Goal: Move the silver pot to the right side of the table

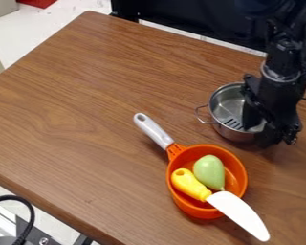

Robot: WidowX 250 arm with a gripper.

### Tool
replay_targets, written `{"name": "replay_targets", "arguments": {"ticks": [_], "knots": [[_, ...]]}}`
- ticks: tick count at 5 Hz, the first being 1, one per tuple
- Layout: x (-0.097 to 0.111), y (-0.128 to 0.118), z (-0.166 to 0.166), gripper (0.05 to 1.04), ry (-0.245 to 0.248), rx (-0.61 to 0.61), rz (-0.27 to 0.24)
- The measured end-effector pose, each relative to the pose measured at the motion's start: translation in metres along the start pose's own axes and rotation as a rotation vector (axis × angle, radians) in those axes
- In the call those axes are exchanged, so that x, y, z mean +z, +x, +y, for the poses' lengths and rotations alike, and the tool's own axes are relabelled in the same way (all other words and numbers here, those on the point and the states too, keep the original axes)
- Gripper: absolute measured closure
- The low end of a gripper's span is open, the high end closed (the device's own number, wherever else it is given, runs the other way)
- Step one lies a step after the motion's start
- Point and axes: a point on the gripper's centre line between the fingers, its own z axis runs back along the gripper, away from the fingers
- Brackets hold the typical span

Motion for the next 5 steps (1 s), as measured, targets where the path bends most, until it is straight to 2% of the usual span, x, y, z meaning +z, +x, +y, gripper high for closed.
{"name": "replay_targets", "arguments": {"ticks": [1,2,3,5], "knots": [[0.012,0.001,0.006,0.104,-0.007,-0.002,-0.029],[0.024,-0.001,0.013,0.086,-0.050,0.005,-0.045],[0.046,0.001,0.024,0.086,-0.063,0.036,-0.083],[0.067,-0.003,0.061,0.086,-0.038,0.070,-0.070]]}}
